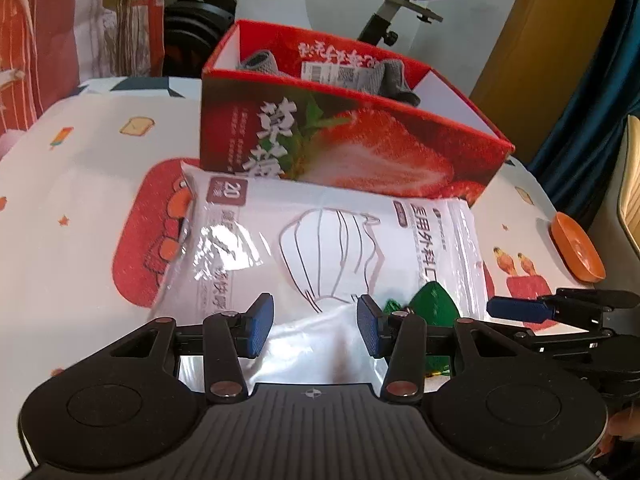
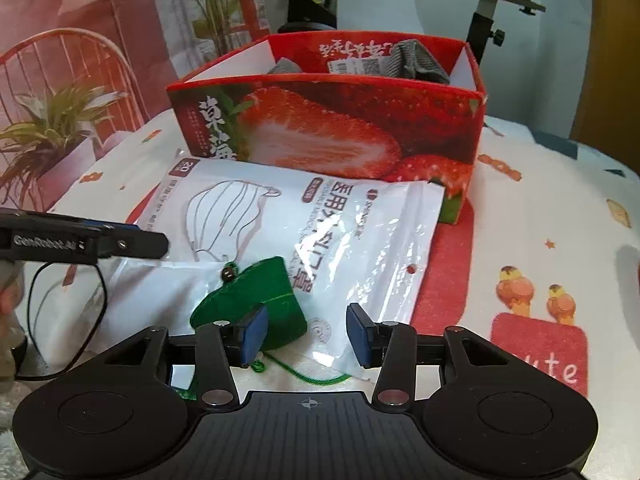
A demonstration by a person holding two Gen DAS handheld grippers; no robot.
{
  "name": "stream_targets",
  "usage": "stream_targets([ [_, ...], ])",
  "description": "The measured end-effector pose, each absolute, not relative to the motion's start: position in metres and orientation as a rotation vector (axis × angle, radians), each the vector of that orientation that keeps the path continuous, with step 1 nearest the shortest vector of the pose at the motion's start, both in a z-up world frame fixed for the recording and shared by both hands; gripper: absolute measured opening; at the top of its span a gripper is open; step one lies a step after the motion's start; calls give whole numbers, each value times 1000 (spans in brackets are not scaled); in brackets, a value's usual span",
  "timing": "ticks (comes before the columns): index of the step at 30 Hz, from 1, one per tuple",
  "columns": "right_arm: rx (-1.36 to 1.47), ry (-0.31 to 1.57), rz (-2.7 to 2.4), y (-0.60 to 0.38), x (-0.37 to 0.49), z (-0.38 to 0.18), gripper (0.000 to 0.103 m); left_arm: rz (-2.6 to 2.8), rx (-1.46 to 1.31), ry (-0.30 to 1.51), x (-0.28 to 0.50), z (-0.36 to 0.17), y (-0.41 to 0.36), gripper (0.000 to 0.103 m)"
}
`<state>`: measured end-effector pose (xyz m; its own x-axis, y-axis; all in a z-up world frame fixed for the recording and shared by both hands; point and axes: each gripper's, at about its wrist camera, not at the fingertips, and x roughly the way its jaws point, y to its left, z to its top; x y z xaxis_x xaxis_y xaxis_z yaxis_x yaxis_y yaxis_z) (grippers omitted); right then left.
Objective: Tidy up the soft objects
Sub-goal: 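Move the left tool to the green knit pouch beside the mask packet, then close the left tool on the green knit pouch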
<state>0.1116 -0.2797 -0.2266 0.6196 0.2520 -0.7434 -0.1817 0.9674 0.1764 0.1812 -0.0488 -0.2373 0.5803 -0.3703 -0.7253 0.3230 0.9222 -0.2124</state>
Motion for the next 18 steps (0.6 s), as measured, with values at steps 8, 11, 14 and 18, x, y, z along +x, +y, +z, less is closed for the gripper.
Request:
stream_targets([
  [8,107,869,281,-278,110,-229,44,-444,-53,899,180,-244,-55,48],
  [11,116,869,295,-278,109,-230,44,-473,-58,904,179,-246,-57,45],
  [14,123,868,308,-277,110,-231,44,-507,-49,902,177,-246,-62,43],
  [18,143,873,326,-275,112,-233,44,-543,-36,898,174,-245,-69,43],
])
